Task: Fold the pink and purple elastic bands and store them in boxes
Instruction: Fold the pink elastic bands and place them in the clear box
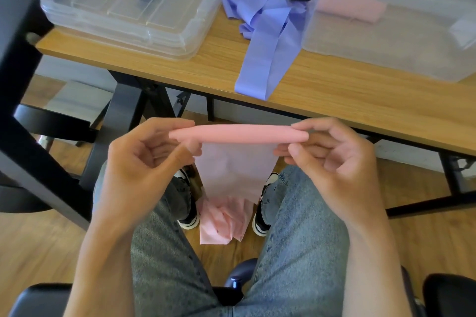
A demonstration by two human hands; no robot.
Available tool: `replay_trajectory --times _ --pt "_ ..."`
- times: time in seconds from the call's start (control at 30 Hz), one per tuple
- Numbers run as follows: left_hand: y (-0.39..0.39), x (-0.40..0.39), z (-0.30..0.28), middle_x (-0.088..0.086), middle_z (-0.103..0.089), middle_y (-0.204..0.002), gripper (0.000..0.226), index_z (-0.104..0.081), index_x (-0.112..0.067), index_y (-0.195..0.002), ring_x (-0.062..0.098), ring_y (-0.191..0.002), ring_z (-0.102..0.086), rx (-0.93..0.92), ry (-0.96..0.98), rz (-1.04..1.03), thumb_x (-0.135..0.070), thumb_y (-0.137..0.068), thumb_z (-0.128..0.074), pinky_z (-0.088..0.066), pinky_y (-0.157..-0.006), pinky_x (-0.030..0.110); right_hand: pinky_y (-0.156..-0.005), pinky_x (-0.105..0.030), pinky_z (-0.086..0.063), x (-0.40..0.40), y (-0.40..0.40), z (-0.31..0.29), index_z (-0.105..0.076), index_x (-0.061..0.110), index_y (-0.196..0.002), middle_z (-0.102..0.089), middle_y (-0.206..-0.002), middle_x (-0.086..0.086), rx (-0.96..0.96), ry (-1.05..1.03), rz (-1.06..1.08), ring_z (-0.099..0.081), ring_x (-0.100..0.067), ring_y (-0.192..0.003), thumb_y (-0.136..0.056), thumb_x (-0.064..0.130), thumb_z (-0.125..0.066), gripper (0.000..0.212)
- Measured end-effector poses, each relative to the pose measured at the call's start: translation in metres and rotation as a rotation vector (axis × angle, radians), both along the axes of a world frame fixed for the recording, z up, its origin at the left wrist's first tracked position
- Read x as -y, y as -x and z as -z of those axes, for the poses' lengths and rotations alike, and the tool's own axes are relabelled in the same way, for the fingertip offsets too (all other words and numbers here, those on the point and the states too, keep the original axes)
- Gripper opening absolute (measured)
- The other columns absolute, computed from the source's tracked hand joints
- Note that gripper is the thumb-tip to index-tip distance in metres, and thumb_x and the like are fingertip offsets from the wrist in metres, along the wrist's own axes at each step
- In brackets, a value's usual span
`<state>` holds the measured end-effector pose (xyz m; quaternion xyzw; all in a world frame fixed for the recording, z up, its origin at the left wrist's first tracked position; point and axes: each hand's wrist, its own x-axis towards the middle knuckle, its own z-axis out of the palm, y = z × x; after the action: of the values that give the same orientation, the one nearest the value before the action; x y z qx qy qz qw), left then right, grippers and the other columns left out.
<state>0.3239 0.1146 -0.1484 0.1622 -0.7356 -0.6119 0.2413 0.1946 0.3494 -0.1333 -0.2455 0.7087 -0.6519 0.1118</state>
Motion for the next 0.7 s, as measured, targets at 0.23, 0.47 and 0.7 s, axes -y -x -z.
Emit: replay_trajectory --times 0.23,0.47,0.7 --pt "0.001 0.002 -0.003 -0.002 -0.079 -0.103 0.046 -0.064 -0.015 -0.130 0.017 -0.091 -0.077 0.007 0.014 -0.022 -0.017 -0.085 -0.073 -0.062 -0.085 0.028 -0.084 -0.046 -0.063 0.001 0.002 0.003 -0.066 0.019 -0.113 -0.081 -0.100 0.001 -0.022 -0.092 0.000 -0.078 -0.020 -0.093 -0.096 0.009 -0.070 0.020" --pt "-0.001 0.008 -0.001 -0.014 -0.077 -0.106 0.035 -0.072 -0.021 -0.116 0.006 -0.098 -0.074 0.099 0.233 0.047 -0.020 -0.081 -0.075 -0.059 -0.086 0.021 -0.086 -0.041 -0.063 0.001 0.006 0.009 -0.074 0.025 -0.112 -0.079 -0.099 0.016 -0.127 -0.268 0.077 -0.077 -0.006 -0.093 -0.091 0.003 -0.076 0.030" --pt "-0.001 0.007 0.004 -0.007 -0.074 -0.091 0.030 -0.066 -0.021 -0.119 0.008 -0.083 -0.074 0.125 0.262 0.033 -0.025 -0.089 -0.066 -0.060 -0.081 0.022 -0.073 -0.049 -0.063 -0.001 0.005 0.011 -0.071 0.024 -0.105 -0.077 -0.080 0.006 -0.118 -0.327 -0.013 -0.076 -0.015 -0.074 -0.093 0.009 -0.074 0.019"
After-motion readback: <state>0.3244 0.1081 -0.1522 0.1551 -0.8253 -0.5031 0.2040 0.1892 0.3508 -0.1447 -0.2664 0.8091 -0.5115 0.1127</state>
